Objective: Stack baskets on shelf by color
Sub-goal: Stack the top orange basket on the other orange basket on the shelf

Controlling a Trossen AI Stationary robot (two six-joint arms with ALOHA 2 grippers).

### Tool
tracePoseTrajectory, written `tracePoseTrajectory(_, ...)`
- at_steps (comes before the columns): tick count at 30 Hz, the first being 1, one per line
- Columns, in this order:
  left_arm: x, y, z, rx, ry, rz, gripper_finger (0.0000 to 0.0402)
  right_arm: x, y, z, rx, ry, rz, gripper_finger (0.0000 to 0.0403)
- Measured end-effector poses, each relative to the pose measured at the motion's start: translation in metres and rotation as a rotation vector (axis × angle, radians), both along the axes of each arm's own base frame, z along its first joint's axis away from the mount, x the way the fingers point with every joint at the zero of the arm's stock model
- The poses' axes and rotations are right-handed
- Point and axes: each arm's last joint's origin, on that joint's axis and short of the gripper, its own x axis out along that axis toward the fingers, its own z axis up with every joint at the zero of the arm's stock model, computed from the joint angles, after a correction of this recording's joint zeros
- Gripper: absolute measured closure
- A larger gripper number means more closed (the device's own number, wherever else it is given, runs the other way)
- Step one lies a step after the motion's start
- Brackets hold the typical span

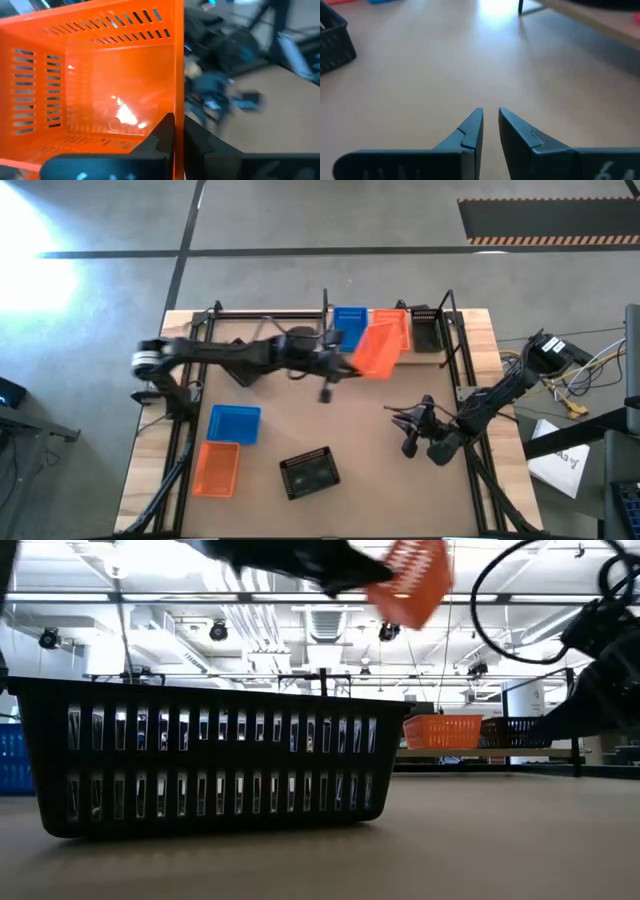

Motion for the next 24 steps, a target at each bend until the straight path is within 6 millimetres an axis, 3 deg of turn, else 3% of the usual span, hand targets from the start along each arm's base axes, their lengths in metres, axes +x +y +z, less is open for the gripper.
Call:
tracePoseTrajectory(6, 0.072, 0.034, -0.016, 0.018, -0.103, 0.063, 0.0401, 0.004, 0.010, 0.000, -0.040, -0.041, -0.030, 0.0349)
tracePoseTrajectory(11, 0.107, 0.073, -0.042, 0.033, -0.058, 0.270, 0.0401, 0.010, 0.017, -0.002, -0.051, -0.028, -0.033, 0.0349)
tracePoseTrajectory(16, 0.119, 0.099, -0.054, 0.028, 0.049, 0.338, 0.0402, 0.013, 0.019, -0.008, -0.057, -0.014, -0.044, 0.0349)
tracePoseTrajectory(24, 0.121, 0.103, -0.071, 0.015, 0.150, 0.344, 0.0402, 0.012, 0.017, -0.018, -0.072, -0.002, -0.082, 0.0349)
